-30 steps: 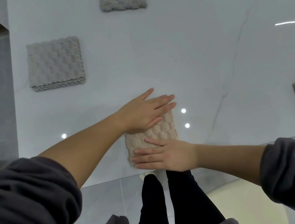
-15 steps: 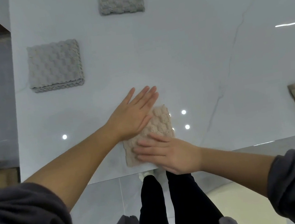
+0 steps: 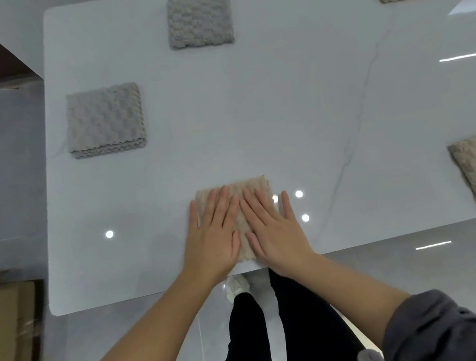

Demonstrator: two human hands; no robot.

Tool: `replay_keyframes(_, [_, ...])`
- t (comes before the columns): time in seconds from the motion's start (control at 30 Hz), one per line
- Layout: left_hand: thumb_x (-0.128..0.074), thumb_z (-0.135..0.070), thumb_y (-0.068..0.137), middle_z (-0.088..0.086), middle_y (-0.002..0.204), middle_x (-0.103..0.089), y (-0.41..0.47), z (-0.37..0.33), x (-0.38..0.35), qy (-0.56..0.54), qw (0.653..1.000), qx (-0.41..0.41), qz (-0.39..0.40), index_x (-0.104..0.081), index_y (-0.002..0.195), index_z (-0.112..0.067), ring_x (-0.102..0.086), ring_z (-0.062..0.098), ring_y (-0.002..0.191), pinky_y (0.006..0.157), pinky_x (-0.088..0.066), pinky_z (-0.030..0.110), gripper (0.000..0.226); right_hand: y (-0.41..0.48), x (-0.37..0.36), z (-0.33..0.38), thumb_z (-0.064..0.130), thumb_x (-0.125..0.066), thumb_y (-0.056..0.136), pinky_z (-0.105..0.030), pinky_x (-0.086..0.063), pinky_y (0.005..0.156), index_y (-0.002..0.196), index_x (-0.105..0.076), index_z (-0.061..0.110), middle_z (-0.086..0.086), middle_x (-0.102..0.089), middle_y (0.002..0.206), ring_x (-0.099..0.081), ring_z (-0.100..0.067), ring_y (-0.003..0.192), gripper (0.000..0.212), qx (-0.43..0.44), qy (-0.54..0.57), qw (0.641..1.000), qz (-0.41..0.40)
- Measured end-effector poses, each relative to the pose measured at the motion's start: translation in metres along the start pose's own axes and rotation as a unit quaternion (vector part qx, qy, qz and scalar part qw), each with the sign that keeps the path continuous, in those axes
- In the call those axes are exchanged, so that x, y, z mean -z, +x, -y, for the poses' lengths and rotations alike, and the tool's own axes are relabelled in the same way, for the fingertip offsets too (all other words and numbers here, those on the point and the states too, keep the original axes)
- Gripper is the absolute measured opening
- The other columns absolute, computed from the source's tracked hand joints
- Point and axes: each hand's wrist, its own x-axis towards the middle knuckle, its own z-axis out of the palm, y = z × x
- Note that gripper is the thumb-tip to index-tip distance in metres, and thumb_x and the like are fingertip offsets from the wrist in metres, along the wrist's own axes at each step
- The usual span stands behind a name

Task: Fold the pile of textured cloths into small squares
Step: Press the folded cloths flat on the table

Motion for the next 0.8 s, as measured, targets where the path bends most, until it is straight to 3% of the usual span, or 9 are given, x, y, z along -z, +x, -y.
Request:
replay_keyframes(0.23, [-0.029,-0.03,0.092,0.013,0.159,-0.021,0.005,-0.029,0.021,-0.005,0.998,0.062,-0.006,-0.027,0.15,-0.004,-0.016,0.027,0.148,0.116,-0.011,0.056,0.063,-0.006,0.033,-0.035,0.038,-0.025,0.101,-0.052,0.003,0.118,0.153,-0.025,0.01,-0.006,-0.017,0.162,-0.009,-0.022,0.15,0.059,-0.014,0.008,1.0,0.014])
replay_keyframes(0.3, [-0.029,-0.031,0.093,0.013,0.159,-0.02,0.014,-0.05,0.026,-0.015,0.998,0.064,-0.011,-0.026,0.15,-0.005,-0.015,0.028,0.148,0.116,-0.012,0.056,0.063,-0.013,0.044,-0.065,0.04,-0.023,0.101,-0.053,-0.001,0.119,0.153,-0.024,0.01,-0.006,-0.016,0.162,-0.01,-0.023,0.15,0.06,-0.031,-0.007,0.999,0.025])
replay_keyframes(0.4, [-0.026,-0.034,0.091,0.01,0.161,-0.012,0.041,-0.091,0.026,-0.039,0.996,0.076,0.002,-0.022,0.152,-0.01,-0.005,0.025,0.149,0.119,-0.003,0.051,0.066,-0.024,0.062,-0.117,0.041,-0.019,0.1,-0.055,-0.007,0.118,0.155,-0.02,0.012,-0.005,-0.01,0.163,-0.006,-0.024,0.15,0.062,-0.069,-0.02,0.995,0.064])
replay_keyframes(0.53, [-0.018,-0.038,0.092,0.01,0.162,0.0,0.082,-0.156,0.024,-0.057,0.993,0.097,0.025,-0.014,0.154,-0.013,0.005,0.025,0.149,0.12,0.0,0.05,0.068,-0.039,0.086,-0.185,0.044,-0.014,0.099,-0.053,0.004,0.117,0.156,-0.005,0.018,-0.002,0.008,0.163,0.013,-0.022,0.148,0.063,-0.088,-0.021,0.99,0.107])
replay_keyframes(0.63, [-0.025,-0.037,0.094,0.009,0.162,0.002,0.106,-0.202,0.025,-0.086,0.988,0.123,0.037,-0.013,0.155,-0.014,0.007,0.025,0.149,0.119,-0.001,0.05,0.066,-0.048,0.102,-0.23,0.045,-0.01,0.098,-0.054,0.004,0.117,0.156,-0.001,0.021,-0.002,0.013,0.162,0.015,-0.025,0.149,0.063,-0.088,-0.023,0.987,0.135])
replay_keyframes(0.7, [-0.036,-0.035,0.097,0.008,0.162,0.008,0.117,-0.225,0.025,-0.097,0.985,0.133,0.05,-0.009,0.155,-0.015,0.012,0.025,0.149,0.12,0.001,0.049,0.067,-0.051,0.111,-0.253,0.042,-0.017,0.102,-0.055,0.002,0.117,0.156,-0.002,0.021,-0.004,0.012,0.163,0.013,-0.027,0.149,0.06,-0.085,-0.026,0.986,0.142])
replay_keyframes(0.8, [-0.034,-0.037,0.1,0.007,0.16,0.019,0.126,-0.25,0.026,-0.096,0.981,0.144,0.087,0.003,0.155,-0.017,0.021,0.024,0.147,0.12,0.004,0.049,0.069,-0.053,0.117,-0.275,0.037,-0.024,0.104,-0.056,0.001,0.118,0.156,-0.001,0.022,-0.006,0.012,0.163,0.015,-0.028,0.149,0.059,-0.081,-0.02,0.984,0.16])
